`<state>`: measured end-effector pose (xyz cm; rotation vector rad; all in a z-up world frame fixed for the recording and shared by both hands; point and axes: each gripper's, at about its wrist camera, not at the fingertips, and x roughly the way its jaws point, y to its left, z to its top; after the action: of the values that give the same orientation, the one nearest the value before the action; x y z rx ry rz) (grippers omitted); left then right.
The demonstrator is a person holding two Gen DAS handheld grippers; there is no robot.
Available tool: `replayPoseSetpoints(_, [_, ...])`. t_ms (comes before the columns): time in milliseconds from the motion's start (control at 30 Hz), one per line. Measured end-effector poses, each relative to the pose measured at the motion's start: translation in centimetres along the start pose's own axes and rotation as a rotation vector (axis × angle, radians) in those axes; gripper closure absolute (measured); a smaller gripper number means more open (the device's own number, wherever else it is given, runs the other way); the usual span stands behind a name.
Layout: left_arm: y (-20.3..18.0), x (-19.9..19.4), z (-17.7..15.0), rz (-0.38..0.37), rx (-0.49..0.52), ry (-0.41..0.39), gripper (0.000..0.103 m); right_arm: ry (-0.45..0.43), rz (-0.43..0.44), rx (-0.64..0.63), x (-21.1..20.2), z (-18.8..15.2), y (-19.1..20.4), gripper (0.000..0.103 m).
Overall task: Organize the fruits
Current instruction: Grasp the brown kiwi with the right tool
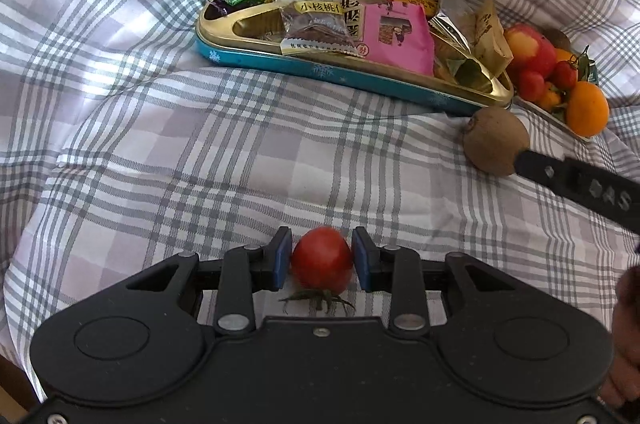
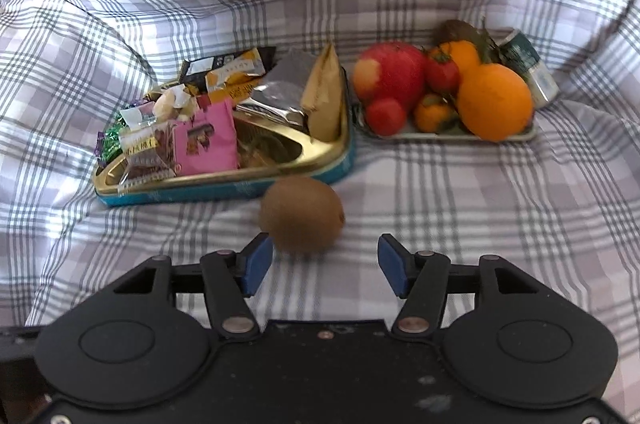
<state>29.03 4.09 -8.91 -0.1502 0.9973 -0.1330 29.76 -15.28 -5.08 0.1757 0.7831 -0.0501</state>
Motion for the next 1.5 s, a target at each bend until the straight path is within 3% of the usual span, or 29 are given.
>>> replayPoseSetpoints(300, [0.2, 0.4, 0.1, -0.004, -0.001, -0.025, 0.061, -0.019, -0.026, -0.037, 3.3, 1.0, 1.7, 0.041])
replayPoseSetpoints(567, [-1.0, 0.5, -0.6, 0.049, 0.069, -0.058, 0.061, 0.004, -0.052, -0.046, 6.3, 0.9, 2.3, 0.038])
replayPoseSetpoints(833, [-1.0, 0.5, -0.6, 0.055, 0.064, -0.064, 0.061, -0.021, -0.063, -0.088, 7.2, 0.5, 2.4, 0.038])
replayPoseSetpoints(1500, [0.3, -0.2, -0.3, -0.007, -0.030, -0.022, 0.065, 0.061, -0.049, -0.026, 0.8, -2.6, -2.0, 0.041])
